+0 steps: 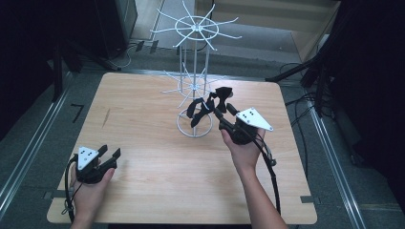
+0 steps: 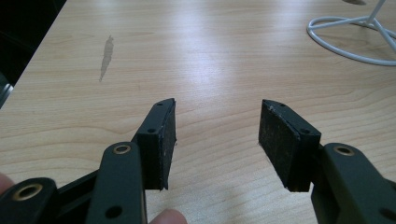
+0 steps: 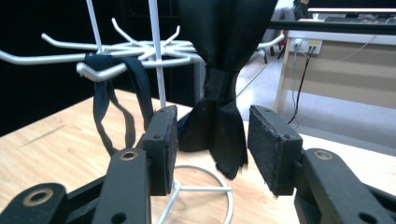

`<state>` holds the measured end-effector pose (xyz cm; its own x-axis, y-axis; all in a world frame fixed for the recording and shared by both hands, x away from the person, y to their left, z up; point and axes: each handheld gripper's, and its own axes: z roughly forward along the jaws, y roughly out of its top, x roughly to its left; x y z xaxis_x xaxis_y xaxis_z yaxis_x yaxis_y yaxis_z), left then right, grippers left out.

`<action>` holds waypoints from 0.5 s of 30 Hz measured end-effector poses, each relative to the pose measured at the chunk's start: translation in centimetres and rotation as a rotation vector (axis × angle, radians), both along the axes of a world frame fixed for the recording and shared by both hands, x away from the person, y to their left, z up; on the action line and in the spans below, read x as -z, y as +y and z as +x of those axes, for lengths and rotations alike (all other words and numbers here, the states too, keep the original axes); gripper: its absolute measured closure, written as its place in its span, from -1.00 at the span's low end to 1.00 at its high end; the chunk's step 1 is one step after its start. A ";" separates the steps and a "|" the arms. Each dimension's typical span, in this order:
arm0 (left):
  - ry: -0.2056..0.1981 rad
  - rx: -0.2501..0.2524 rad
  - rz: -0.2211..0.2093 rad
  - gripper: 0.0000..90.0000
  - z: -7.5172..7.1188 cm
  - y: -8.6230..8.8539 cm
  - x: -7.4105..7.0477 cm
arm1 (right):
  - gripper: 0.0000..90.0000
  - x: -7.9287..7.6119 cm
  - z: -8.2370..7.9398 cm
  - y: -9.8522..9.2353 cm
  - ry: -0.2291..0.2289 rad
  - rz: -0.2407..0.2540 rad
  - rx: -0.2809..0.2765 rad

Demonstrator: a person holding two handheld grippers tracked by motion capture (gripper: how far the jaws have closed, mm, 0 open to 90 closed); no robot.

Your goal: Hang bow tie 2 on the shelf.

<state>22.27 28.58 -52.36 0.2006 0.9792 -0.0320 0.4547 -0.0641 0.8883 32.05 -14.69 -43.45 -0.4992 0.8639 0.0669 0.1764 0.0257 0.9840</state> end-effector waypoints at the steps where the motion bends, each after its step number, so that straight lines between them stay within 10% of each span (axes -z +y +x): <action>1: 0.000 0.000 0.000 0.06 0.0 0.0 0.0 | 0.17 0.1 0.0 0.0 0.004 -0.003 -0.003; 15: -0.001 -0.002 0.001 0.06 0.0 0.0 0.0 | 0.05 1.0 -0.4 -1.2 0.019 -0.001 -0.019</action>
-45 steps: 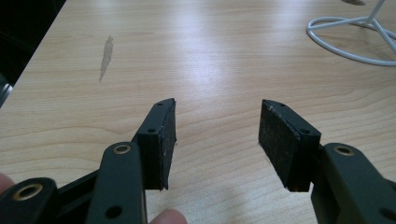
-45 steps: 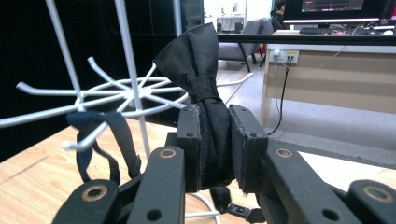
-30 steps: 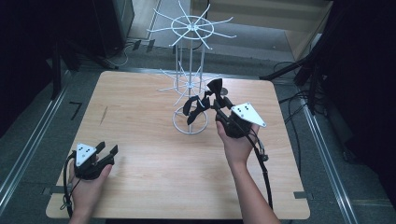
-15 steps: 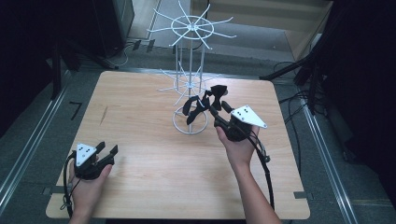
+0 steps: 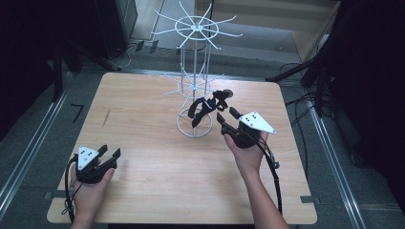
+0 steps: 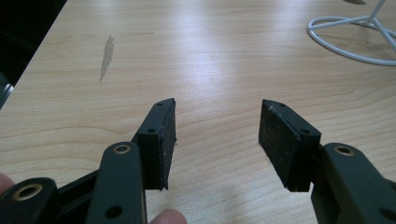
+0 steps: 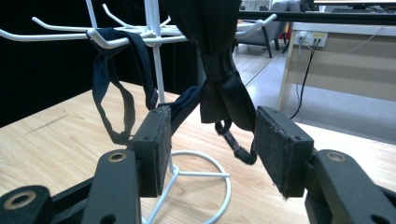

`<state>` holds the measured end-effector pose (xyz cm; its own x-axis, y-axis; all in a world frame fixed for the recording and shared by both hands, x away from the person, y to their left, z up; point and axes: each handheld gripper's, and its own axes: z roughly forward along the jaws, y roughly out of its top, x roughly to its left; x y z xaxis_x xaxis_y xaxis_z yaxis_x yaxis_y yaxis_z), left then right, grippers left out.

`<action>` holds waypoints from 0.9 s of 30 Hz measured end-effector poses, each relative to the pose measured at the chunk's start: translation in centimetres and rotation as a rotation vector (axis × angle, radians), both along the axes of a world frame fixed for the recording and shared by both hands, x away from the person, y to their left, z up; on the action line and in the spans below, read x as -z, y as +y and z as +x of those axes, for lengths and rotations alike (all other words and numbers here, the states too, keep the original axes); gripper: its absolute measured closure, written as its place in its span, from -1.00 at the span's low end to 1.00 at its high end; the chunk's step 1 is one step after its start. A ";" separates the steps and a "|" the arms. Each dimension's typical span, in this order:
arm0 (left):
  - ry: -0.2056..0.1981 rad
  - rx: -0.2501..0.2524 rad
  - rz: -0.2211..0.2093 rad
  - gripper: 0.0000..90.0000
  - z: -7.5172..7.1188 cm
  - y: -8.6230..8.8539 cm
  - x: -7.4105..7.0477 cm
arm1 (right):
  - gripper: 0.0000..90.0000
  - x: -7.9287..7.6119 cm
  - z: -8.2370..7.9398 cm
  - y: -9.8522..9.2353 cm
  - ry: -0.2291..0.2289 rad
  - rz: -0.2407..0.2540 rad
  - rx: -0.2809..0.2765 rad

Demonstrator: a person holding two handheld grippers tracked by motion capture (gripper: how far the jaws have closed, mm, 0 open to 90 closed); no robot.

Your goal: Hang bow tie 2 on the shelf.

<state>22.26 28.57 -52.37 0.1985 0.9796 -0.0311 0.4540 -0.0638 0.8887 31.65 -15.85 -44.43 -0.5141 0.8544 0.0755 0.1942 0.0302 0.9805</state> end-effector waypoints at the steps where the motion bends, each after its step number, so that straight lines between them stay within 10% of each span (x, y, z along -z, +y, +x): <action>1: 0.001 0.000 0.001 0.06 0.0 0.0 0.0 | 0.05 0.1 -0.1 -0.1 0.003 0.002 0.001; 9: 0.004 0.000 0.006 0.06 0.0 0.0 0.0 | -0.02 0.9 -0.7 -1.9 0.013 0.003 0.013; 19: 0.003 -0.002 0.003 0.06 0.0 0.0 0.0 | -0.87 1.6 -1.9 -3.6 0.022 -0.042 0.058; 27: 0.003 -0.004 0.003 0.06 0.0 0.0 0.0 | -0.96 2.8 -3.0 -5.0 0.037 -0.040 0.050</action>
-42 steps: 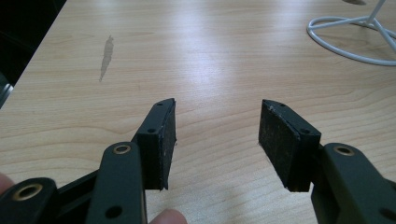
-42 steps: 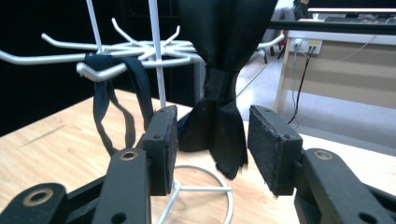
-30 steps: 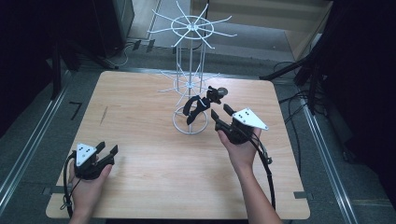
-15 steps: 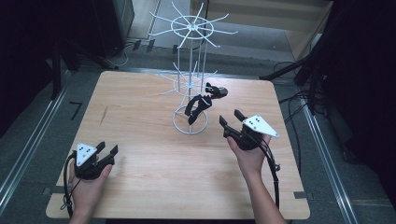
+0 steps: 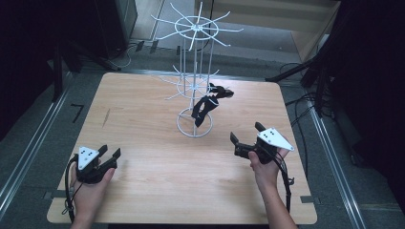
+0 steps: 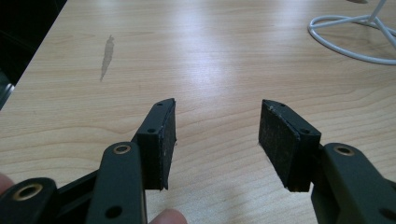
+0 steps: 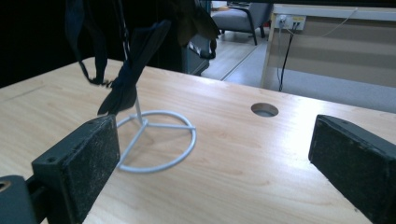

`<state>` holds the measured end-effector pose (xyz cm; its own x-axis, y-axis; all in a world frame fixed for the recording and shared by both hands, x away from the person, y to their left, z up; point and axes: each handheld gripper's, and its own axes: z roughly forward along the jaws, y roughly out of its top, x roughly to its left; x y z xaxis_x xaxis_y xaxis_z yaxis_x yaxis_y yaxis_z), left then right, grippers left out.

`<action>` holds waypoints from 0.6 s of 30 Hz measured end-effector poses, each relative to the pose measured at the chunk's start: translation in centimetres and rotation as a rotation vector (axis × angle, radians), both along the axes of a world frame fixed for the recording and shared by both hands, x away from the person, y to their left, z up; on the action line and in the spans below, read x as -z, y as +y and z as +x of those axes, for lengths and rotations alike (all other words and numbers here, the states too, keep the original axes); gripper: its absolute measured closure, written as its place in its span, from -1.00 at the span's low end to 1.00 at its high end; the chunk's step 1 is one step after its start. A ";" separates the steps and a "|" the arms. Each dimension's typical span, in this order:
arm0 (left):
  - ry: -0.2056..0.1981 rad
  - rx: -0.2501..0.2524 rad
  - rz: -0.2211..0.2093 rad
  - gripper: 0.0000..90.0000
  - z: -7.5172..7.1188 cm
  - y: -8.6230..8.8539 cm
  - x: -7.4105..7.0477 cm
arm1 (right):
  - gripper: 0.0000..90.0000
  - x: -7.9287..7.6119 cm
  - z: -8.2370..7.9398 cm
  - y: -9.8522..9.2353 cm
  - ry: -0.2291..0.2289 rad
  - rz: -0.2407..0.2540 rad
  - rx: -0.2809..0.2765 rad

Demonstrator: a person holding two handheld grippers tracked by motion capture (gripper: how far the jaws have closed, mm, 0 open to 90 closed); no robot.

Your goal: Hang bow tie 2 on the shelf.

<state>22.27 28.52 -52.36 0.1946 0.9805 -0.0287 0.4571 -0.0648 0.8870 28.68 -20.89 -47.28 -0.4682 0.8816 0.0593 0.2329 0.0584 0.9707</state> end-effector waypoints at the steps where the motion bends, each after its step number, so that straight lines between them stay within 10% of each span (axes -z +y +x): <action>1: 0.000 0.002 0.000 0.06 0.0 0.0 0.0 | -0.98 0.1 -0.1 -0.2 0.004 -0.003 0.000; 18: 0.001 -0.002 0.001 0.05 0.0 0.0 0.0 | -0.98 2.1 -2.5 -4.4 0.040 0.017 0.042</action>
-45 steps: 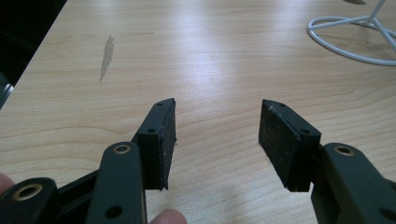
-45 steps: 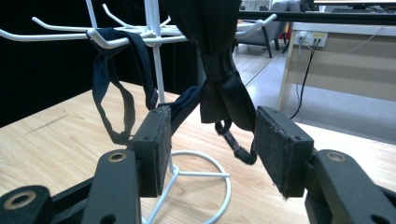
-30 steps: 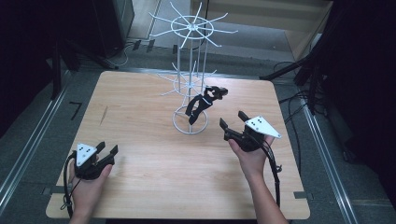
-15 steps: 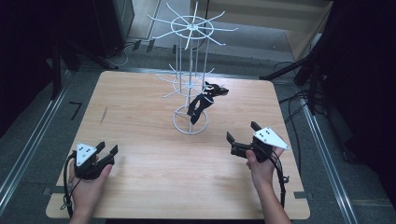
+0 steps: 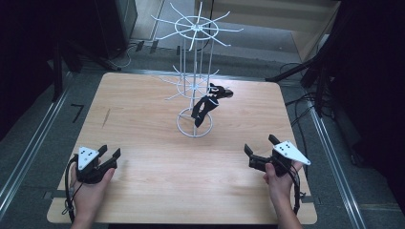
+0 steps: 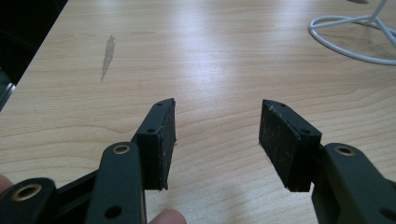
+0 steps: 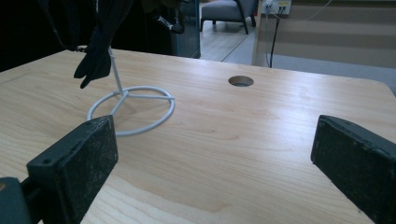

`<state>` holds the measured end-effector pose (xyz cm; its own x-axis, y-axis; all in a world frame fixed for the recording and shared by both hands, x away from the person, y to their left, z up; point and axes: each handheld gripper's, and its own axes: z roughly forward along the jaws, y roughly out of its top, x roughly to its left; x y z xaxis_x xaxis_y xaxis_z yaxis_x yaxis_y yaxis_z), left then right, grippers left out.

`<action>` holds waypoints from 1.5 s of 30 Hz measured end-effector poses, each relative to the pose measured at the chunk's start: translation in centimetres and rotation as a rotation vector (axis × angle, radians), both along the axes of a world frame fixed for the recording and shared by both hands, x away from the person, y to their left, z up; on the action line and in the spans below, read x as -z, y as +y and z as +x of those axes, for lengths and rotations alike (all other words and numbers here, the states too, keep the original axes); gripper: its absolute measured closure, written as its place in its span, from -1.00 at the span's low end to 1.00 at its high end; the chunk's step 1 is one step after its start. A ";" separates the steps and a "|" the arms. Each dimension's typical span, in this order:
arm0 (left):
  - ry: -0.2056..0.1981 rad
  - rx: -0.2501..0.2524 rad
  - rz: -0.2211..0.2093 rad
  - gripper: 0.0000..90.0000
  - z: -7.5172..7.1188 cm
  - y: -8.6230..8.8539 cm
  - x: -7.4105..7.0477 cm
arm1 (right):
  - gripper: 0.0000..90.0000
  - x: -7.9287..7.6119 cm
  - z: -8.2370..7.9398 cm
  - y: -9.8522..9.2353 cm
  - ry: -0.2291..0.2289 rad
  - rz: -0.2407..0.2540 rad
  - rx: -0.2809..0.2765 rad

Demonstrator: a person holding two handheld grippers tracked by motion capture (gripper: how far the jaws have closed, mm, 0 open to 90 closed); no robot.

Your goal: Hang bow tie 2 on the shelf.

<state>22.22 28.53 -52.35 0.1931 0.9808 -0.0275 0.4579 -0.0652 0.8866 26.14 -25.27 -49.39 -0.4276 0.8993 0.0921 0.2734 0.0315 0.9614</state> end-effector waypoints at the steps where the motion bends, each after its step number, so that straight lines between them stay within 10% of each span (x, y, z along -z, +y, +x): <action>1: 0.000 0.000 0.000 0.05 0.0 0.0 0.0 | -0.98 0.1 -0.1 -0.2 0.003 0.000 0.002; 45: -0.006 -0.008 0.004 0.06 -0.1 -0.1 0.0 | -0.98 3.8 -5.3 -10.7 0.103 -0.014 0.152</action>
<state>22.14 28.44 -52.37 0.1853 0.9824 -0.0229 0.4531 -0.0647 0.8891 20.88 -36.00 -53.19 -0.2757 0.9542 0.1158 0.3734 -0.0047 0.9277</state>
